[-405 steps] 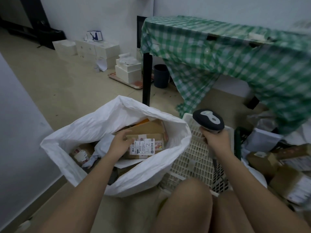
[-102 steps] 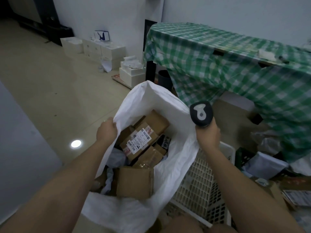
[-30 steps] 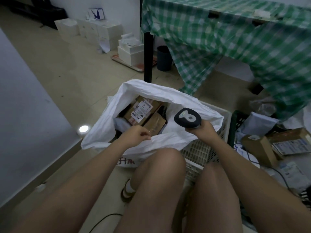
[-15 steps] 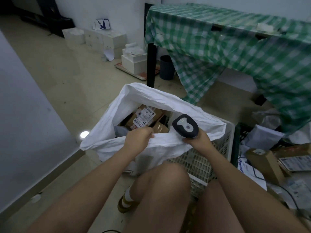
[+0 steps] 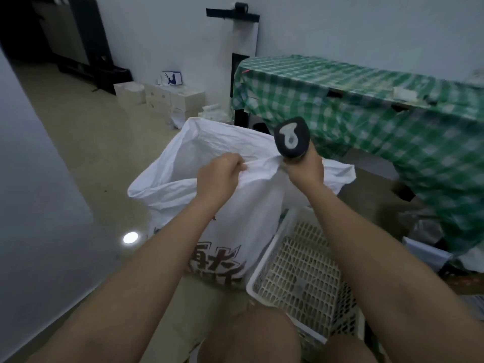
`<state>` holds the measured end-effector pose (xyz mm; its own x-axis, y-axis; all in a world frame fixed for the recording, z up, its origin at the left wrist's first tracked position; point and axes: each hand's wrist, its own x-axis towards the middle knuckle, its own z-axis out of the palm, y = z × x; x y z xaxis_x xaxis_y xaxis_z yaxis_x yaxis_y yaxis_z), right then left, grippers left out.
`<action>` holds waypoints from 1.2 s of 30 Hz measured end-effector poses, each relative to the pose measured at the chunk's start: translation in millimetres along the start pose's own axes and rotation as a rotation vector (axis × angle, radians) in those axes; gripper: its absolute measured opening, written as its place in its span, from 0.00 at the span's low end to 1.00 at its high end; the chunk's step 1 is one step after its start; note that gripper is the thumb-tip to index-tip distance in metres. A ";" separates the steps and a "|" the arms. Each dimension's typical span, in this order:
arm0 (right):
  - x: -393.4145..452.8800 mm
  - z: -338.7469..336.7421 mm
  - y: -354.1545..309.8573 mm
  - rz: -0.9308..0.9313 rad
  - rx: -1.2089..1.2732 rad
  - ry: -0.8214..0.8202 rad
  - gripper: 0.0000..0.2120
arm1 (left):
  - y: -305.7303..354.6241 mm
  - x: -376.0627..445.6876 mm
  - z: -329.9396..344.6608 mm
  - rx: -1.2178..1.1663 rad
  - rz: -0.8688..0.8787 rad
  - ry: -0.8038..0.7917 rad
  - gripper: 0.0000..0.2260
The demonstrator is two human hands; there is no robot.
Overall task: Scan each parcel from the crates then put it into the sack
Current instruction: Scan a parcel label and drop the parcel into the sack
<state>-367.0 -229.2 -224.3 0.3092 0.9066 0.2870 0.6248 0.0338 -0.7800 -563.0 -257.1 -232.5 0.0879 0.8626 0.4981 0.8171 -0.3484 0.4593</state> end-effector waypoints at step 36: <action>-135.7 -151.6 127.4 0.428 0.202 0.097 0.10 | 113.9 -77.8 78.5 0.027 0.124 -0.642 0.07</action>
<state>-220.6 -411.7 -278.4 0.5793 0.8141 -0.0401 0.2786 -0.2440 -0.9289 -432.1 -335.2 -276.7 0.4980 0.8671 0.0041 0.7923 -0.4570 0.4043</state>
